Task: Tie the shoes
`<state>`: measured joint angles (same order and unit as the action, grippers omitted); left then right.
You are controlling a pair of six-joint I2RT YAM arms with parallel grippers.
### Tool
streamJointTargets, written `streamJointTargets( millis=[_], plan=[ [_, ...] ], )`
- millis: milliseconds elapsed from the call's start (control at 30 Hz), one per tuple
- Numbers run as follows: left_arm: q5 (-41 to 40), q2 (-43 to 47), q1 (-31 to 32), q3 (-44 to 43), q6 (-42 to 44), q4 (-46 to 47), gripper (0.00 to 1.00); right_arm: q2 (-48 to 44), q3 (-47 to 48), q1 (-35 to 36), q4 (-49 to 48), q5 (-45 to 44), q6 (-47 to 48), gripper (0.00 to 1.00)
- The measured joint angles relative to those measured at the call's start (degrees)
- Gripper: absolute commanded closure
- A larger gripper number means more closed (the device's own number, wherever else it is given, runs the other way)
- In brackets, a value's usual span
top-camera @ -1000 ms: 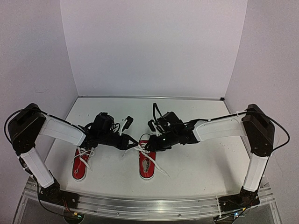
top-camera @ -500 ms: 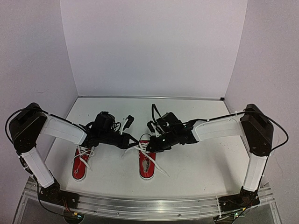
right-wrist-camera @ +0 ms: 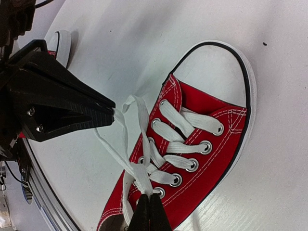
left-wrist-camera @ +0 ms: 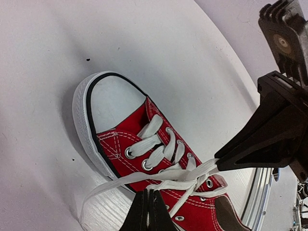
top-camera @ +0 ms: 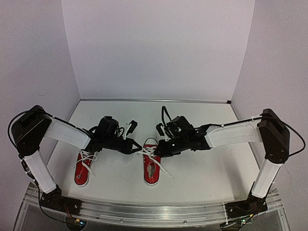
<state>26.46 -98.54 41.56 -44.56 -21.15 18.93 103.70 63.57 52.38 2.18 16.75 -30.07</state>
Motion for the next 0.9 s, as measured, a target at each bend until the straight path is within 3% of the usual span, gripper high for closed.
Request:
streamJointTargets(
  millis=[233,300,367,467,667,900],
  plan=[
    [-2.17,-0.09,0.00,-0.02,0.47,-2.48,0.96,0.00,-0.01,0.00,-2.23,0.61,-0.59,1.00],
    [-2.38,-0.05,0.00,0.00,1.07,-2.88,0.87,0.00,-0.03,0.00,-2.52,0.82,-0.73,1.00],
    [-2.78,0.54,0.00,0.20,2.00,-3.16,0.71,0.00,-0.09,0.00,-2.67,0.98,-0.89,1.00],
    [-4.07,4.12,0.00,1.89,3.49,-3.15,0.60,0.00,-0.32,0.00,-2.93,1.14,-1.10,1.00],
    [-7.10,15.81,0.00,6.40,9.68,-1.97,0.59,0.04,-0.63,0.00,-3.41,1.43,-1.47,1.00],
    [-8.10,22.62,4.03,9.37,28.06,-1.11,0.63,0.29,-0.64,0.00,-4.06,1.60,-1.99,1.00]
  ],
)
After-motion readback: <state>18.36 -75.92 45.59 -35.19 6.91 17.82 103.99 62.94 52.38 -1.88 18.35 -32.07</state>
